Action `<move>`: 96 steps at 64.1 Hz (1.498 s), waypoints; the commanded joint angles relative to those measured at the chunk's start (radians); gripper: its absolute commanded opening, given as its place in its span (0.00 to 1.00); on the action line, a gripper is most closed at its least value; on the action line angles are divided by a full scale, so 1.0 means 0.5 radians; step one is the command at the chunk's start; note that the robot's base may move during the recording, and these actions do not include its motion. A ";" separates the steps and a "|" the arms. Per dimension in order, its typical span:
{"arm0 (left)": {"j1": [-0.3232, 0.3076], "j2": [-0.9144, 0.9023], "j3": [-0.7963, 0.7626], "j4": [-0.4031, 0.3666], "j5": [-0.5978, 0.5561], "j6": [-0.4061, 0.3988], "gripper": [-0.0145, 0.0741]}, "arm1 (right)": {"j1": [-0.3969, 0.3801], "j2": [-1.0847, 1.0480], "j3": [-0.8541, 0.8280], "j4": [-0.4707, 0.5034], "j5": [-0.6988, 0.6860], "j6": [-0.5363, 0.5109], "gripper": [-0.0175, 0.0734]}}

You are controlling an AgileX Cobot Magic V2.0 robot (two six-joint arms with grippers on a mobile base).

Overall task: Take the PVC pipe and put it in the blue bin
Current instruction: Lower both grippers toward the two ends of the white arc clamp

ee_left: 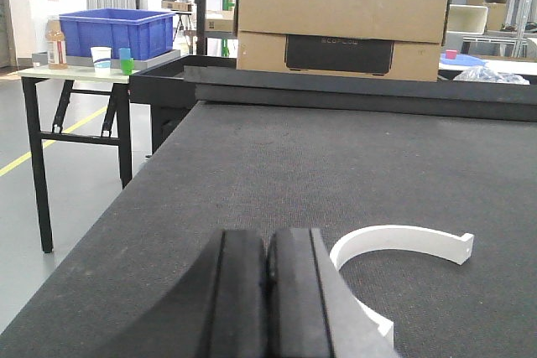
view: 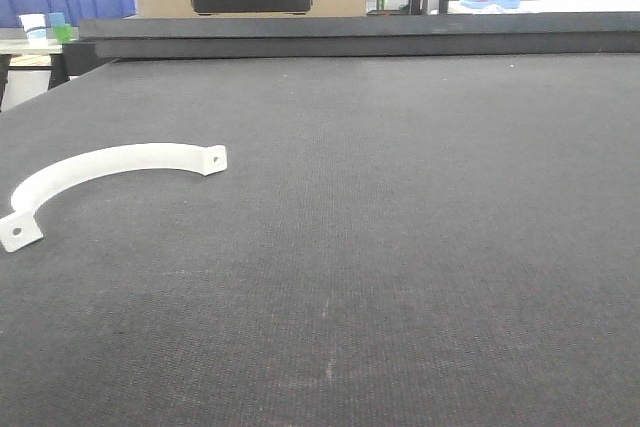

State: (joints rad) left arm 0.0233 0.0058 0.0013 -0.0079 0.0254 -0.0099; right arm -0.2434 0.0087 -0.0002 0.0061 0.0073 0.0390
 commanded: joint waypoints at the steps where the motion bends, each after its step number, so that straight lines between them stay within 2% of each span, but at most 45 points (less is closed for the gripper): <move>1: 0.005 -0.012 -0.003 -0.007 -0.033 -0.001 0.04 | -0.006 -0.004 0.000 -0.012 -0.047 -0.004 0.01; 31: 0.005 -0.012 -0.003 -0.007 -0.039 -0.001 0.04 | -0.006 -0.004 0.000 -0.012 -0.047 -0.004 0.01; 42: 0.005 -0.012 -0.003 -0.055 -0.071 -0.001 0.04 | -0.006 -0.004 0.000 -0.012 -0.047 -0.004 0.01; 50: 0.005 -0.012 -0.005 -0.083 -0.079 -0.001 0.04 | -0.006 -0.004 0.000 -0.012 -0.230 -0.004 0.01; 53: 0.005 -0.012 -0.077 -0.091 -0.038 -0.001 0.04 | -0.006 -0.004 0.000 -0.012 -0.218 -0.004 0.01; 60: 0.005 -0.012 -0.360 -0.082 0.251 -0.001 0.04 | -0.006 0.000 -0.193 -0.012 -0.101 -0.004 0.01; 69: 0.005 0.155 -0.759 0.060 0.540 -0.001 0.04 | -0.006 0.120 -0.571 -0.012 0.121 -0.004 0.01; 75: 0.005 0.383 -1.032 0.134 0.694 -0.001 0.04 | -0.006 0.298 -0.861 -0.012 0.350 -0.004 0.01; 84: 0.005 0.809 -1.454 0.147 0.993 -0.001 0.04 | -0.006 0.629 -1.258 -0.012 0.723 -0.004 0.01; 96: 0.005 1.411 -2.020 0.142 1.652 -0.001 0.04 | -0.006 1.101 -1.703 -0.083 1.275 -0.004 0.01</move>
State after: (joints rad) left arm 0.0233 0.6039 -0.9121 0.0619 0.7119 -0.0099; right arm -0.2434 0.4551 -0.7744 0.0000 0.5305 0.0390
